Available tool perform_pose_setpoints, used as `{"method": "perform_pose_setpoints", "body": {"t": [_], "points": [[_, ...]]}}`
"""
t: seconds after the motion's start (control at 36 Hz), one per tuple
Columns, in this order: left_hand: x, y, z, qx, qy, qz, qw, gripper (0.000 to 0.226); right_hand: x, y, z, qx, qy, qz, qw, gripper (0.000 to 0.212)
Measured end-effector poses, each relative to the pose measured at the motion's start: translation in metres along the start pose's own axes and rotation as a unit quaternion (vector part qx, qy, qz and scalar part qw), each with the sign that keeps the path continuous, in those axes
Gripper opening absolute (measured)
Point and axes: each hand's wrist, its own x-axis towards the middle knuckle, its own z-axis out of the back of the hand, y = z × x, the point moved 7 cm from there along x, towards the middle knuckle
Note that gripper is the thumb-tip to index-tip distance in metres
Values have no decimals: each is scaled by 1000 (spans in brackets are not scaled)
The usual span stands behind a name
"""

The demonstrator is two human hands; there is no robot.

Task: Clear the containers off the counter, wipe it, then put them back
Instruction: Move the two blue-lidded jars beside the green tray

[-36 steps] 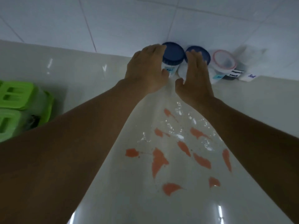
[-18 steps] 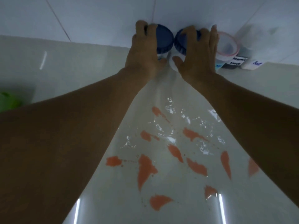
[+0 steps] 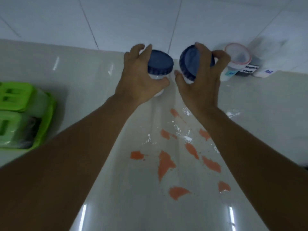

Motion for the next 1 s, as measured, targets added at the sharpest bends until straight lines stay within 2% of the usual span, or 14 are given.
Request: {"method": "perform_pose_setpoints", "body": {"t": [0.22,0.53,0.75,1.0], "points": [[-88,12,70,8,-26,26,999,89,-69,68,-8,70,43,5,997,87],[-210,61,155,42,-111,66,991,82,-153,156,-34,142,176,20,974,86],[-286,116,216,84,-175,132,972,85,-189,201,-48,180,215,47,959,82],[-317,166,255,105,-225,191,950,86,-201,228,-69,178,233,67,954,84]]}}
